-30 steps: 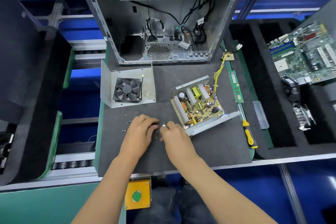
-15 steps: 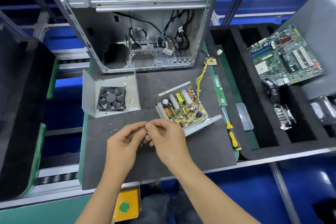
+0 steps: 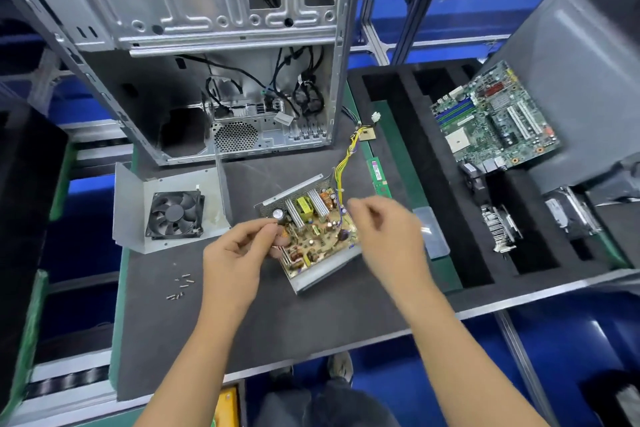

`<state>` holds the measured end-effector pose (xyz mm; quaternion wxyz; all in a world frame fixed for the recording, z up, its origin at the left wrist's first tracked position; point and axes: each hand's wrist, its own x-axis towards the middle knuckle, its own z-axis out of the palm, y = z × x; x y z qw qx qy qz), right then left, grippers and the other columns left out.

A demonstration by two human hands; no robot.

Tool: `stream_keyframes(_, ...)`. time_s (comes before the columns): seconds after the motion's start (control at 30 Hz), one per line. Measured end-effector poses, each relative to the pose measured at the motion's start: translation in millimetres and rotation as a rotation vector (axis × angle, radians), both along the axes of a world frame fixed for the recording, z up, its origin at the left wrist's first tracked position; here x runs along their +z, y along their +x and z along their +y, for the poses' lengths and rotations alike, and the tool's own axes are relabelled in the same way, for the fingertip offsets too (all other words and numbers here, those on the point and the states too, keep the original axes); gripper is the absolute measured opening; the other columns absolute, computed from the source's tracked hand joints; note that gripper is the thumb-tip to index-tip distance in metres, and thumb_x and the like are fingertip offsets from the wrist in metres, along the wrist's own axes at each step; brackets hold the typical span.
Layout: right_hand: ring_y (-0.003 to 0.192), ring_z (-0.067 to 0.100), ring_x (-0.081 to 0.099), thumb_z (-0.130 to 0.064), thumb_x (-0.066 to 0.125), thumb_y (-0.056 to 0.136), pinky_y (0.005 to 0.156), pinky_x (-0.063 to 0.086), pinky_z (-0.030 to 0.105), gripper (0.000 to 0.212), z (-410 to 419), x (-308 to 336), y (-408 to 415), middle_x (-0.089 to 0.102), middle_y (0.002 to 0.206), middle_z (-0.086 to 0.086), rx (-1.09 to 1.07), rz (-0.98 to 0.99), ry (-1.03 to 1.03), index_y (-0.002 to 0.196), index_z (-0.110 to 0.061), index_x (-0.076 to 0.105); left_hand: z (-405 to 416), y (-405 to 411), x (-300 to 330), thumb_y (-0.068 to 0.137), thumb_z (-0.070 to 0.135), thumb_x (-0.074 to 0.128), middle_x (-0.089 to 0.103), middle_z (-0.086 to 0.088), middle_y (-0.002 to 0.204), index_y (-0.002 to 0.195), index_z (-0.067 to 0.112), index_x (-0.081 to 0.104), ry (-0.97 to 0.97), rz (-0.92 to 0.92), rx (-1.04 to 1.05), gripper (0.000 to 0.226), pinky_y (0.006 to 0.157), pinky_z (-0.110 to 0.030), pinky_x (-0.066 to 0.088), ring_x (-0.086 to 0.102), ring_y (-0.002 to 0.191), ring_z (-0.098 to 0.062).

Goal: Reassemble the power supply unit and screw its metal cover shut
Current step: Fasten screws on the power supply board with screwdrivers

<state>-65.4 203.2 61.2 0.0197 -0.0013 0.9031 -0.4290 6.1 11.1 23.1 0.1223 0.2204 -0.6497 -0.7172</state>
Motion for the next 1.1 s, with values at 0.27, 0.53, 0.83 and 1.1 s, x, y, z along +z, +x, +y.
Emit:
stream_keyframes(0.27, 0.082, 0.023, 0.06, -0.038, 0.073, 0.088, 0.067, 0.045, 0.033, 0.03, 94.3, -91.8, -14.4, 0.063, 0.084, 0.002, -0.09, -0.346, 0.317, 0.092, -0.011, 0.059, 7.1, -10.6, -8.1, 0.083, 0.01, 0.075, 0.075, -0.017, 0.085, 0.093, 0.018, 0.079, 0.224, -0.014, 0.06, 0.013, 0.071, -0.023, 0.058, 0.073, 0.075, -0.023)
stream_keyframes(0.53, 0.067, 0.007, 0.059, -0.021, 0.061, 0.095, 0.056, 0.042, 0.018, 0.014, 97.5, -76.2, -12.8, 0.063, 0.072, -0.007, -0.021, -0.147, 0.295, 0.081, -0.026, 0.061, 16.1, -16.3, -1.7, 0.073, 0.013, 0.075, 0.075, -0.015, 0.084, 0.09, 0.014, 0.08, 0.375, -0.034, 0.054, 0.018, 0.07, -0.022, 0.058, 0.073, 0.074, -0.02)
stream_keyframes(0.83, 0.073, 0.009, 0.054, -0.032, 0.048, 0.098, 0.067, 0.045, 0.024, 0.025, 36.3, 5.1, -9.0, 0.049, 0.092, -0.011, 0.593, 0.242, 0.0, 0.105, -0.02, 0.068, 21.9, -17.9, 19.0, 0.076, 0.007, 0.071, 0.076, -0.016, 0.092, 0.085, 0.014, 0.08, 0.451, 0.095, 0.003, 0.015, 0.072, -0.025, 0.059, 0.075, 0.084, -0.025)
stream_keyframes(1.1, 0.072, 0.019, 0.057, -0.033, 0.049, 0.096, 0.063, 0.05, 0.042, 0.032, 19.6, 5.4, -8.9, 0.054, 0.092, -0.006, 0.643, 0.252, 0.014, 0.104, -0.014, 0.074, 14.9, -16.1, 25.2, 0.075, 0.009, 0.072, 0.076, -0.015, 0.092, 0.086, 0.014, 0.08, 0.436, 0.116, 0.001, 0.015, 0.072, -0.024, 0.058, 0.074, 0.077, -0.023)
